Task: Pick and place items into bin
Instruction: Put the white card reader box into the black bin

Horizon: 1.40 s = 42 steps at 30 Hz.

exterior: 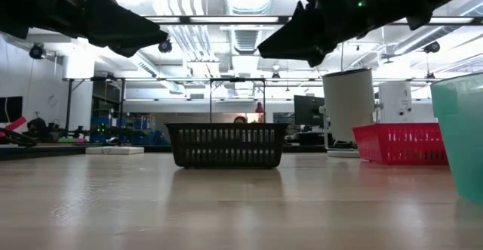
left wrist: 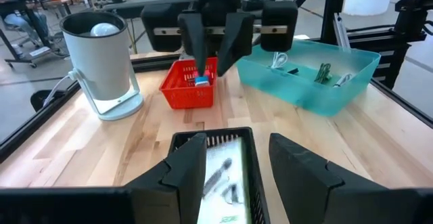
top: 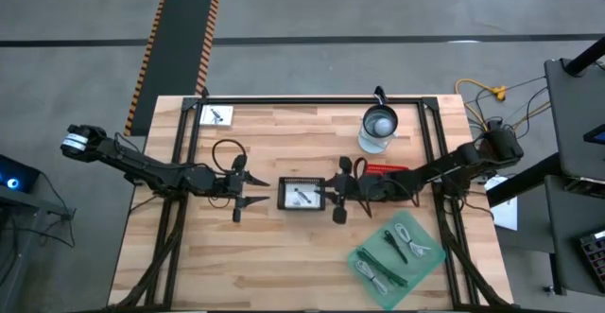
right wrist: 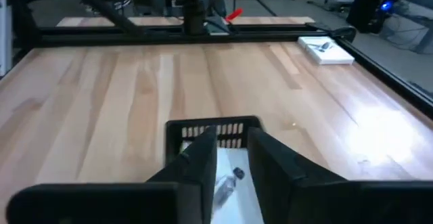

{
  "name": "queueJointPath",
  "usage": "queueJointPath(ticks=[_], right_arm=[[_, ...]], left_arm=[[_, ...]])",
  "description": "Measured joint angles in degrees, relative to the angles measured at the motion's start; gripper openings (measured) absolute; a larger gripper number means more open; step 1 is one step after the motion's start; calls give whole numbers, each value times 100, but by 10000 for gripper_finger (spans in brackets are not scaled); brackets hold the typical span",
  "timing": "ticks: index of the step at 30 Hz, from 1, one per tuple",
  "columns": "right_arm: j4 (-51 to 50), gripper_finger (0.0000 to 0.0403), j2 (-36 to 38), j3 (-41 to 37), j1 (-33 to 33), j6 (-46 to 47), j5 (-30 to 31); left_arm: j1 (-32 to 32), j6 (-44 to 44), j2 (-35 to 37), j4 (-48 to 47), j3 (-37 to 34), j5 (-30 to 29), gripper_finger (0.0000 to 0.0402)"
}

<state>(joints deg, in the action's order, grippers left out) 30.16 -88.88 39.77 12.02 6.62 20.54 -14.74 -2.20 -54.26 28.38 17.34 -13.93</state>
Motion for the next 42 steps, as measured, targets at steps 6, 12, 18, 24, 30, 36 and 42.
queueJointPath(ticks=[6, 12, 18, 24, 30, 36, 42], right_arm=[[-48, 46, -85, -2, 177, -12, -3], [-156, 30, -125, -4, 200, -19, -1], [-171, 29, -125, -4, 200, -323, 0], [-169, 29, -125, -4, 198, -885, 1], [-159, 29, -123, -4, 195, -1401, 3], [-153, 29, -56, -4, 195, -1688, 3], [-156, 29, -35, -4, 195, -1943, 6]], left_arm=[[0, -2, 0, 49, 0, 0, 146], [0, -2, 0, 59, -3, 0, 146], [-1, -2, 0, 58, -91, 0, 146], [-2, -2, -9, 59, -98, 0, 146], [5, -270, -7, 68, -44, -3, 146], [39, -599, -7, 108, 207, -1119, 146], [435, -477, 4, -922, 748, -1490, 146]])
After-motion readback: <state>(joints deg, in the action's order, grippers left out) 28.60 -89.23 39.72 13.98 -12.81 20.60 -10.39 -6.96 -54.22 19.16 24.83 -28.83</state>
